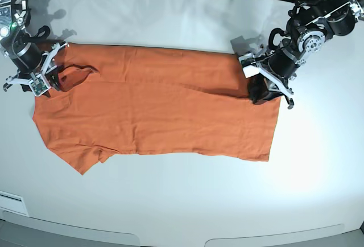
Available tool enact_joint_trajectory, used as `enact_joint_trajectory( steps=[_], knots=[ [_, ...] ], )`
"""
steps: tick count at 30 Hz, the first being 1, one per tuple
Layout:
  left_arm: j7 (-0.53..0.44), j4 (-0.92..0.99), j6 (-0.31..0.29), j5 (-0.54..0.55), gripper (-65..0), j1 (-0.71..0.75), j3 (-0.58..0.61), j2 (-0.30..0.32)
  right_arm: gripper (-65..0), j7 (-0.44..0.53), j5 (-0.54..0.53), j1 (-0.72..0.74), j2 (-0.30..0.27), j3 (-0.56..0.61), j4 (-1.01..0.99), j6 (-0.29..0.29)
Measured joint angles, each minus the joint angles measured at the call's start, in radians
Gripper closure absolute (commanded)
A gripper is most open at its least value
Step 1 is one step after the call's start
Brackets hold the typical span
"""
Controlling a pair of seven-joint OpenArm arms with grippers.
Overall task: Fold the T-shirt properly
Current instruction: 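Drag the grasped shirt edge with both grippers toward the robot, flattening it, then release the shirt edge and lift both grippers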
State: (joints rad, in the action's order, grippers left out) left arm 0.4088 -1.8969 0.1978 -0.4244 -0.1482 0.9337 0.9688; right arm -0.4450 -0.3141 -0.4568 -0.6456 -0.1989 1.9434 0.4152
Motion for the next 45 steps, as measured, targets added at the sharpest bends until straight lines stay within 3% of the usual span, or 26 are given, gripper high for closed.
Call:
enact_joint_trajectory(
  steps=[4,6,8,9,13,16,21,25,28,32,38,45],
  knots=[
    [0.010,0.000,0.171,0.000,-12.4,0.003,0.000,-0.004,-23.1,0.025,0.000,0.000,0.000,0.000,0.000,-0.001],
    [0.055,0.000,0.256,-0.002,-11.3,0.004,-0.003,-0.005,-19.8,0.010,0.000,0.001,0.001,0.000,0.000,-0.003],
    [0.107,0.000,0.285,0.004,0.0,0.004,-0.004,-0.005,-3.1,-0.066,-0.001,0.000,0.001,0.000,0.000,-0.004],
    [0.109,0.000,0.275,0.005,0.0,0.004,-0.004,-0.004,0.0,-0.113,-0.002,0.000,0.003,0.000,0.000,-0.006],
    [0.082,0.000,0.149,0.018,0.0,0.005,-0.004,-0.007,0.0,-0.188,-0.046,-0.002,0.005,0.000,0.000,-0.056],
    [0.052,0.000,0.113,0.061,0.0,0.006,-0.004,-0.008,0.0,-0.189,-0.047,-0.002,0.006,0.000,0.000,0.002],
    [0.010,0.003,-0.105,0.179,0.0,0.005,-0.004,-0.032,0.0,-0.222,-0.050,-0.003,0.034,0.000,0.000,0.060],
    [-0.016,0.035,-0.165,0.234,0.0,-0.007,-0.004,-0.066,0.0,-0.206,-0.054,-0.001,0.063,0.000,-0.040,0.061],
    [-0.025,0.074,-0.196,0.253,0.0,-0.007,-0.005,-0.107,0.0,-0.182,-0.056,0.000,0.074,0.002,-0.124,0.105],
    [-0.073,0.151,-0.249,0.256,0.0,-0.016,-0.013,-0.155,0.0,-0.144,-0.073,0.010,0.072,0.002,-0.228,0.120],
    [-0.036,0.120,-0.329,0.261,0.0,-0.015,-0.018,-0.151,0.0,-0.163,-0.091,0.011,0.072,0.000,-0.239,0.116],
    [-0.023,0.010,-0.363,0.297,0.0,0.039,-0.016,-0.068,0.0,-0.167,-0.078,-0.116,0.063,-0.008,-0.156,0.059]
  ],
)
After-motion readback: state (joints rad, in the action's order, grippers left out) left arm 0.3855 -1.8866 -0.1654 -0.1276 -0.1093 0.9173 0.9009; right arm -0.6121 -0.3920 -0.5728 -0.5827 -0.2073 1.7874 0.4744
